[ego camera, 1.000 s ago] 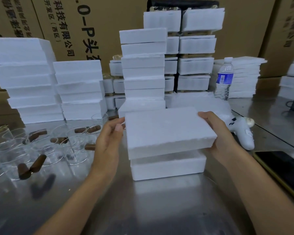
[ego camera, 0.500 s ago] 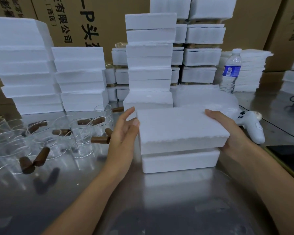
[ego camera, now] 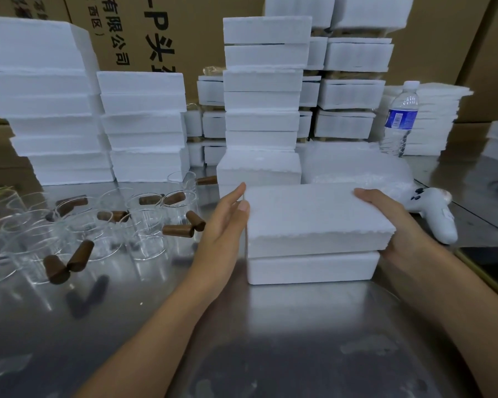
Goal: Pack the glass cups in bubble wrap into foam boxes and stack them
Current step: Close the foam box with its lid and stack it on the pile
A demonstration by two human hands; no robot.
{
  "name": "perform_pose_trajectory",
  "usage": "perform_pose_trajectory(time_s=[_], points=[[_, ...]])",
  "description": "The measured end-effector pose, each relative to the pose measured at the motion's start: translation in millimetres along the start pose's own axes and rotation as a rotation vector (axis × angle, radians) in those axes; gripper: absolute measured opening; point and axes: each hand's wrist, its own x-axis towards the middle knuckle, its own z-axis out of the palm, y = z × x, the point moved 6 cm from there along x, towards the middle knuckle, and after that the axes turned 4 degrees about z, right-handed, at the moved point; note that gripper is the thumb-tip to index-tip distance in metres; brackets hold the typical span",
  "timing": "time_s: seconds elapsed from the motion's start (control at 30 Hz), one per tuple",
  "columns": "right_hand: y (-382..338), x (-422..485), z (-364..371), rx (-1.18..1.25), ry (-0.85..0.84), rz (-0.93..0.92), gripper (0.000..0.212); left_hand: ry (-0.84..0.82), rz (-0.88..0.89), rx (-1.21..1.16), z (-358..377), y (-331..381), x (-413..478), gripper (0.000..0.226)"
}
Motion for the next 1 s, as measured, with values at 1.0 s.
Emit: perform_pose_trajectory(time_s=[1.0], points=[[-2.0,-2.2,5.2,-0.243,0.155,-0.065,0.021,0.066,-0.269,-0.359,2.8,-21.1,3.9,0.047]])
